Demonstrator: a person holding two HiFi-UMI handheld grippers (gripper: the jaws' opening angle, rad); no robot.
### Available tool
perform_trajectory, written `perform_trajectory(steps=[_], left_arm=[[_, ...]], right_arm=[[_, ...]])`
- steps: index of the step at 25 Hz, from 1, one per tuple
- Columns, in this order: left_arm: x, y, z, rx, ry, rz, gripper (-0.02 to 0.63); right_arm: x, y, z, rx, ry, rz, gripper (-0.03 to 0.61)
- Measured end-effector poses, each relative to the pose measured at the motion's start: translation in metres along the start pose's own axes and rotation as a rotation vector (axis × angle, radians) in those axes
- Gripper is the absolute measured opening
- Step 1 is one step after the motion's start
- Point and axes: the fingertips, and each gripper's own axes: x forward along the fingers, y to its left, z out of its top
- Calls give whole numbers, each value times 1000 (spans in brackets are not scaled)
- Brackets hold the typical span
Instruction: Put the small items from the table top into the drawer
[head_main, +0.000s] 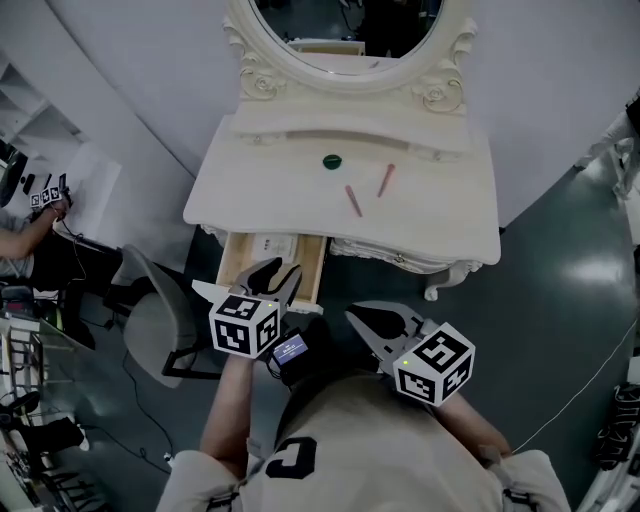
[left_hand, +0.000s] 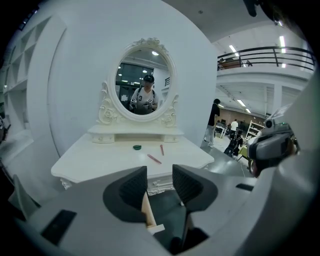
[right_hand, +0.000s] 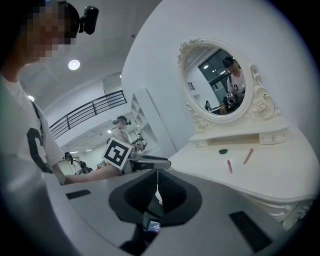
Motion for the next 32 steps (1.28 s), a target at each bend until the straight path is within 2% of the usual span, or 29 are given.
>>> perform_trajectory(steps=[4,8,15,26,32], left_arm=[[-13,-4,1,7,-21,-1,204],[-24,-21,-5,61,-3,-55,204],[-27,-36,9,120,-26,-64,204],[-33,-40,15,111,-40,-65,204],[-13,-24,28,117,-13,-65,204]], right_arm=[[-6,3,-3,-14,10,14,28],[-15,2,-2,-32,7,1,28],[-20,0,1,-54,5,-3,28],[-14,3,-10,-33,38,18,28],[-11,-14,-13,2,67,-15,28]])
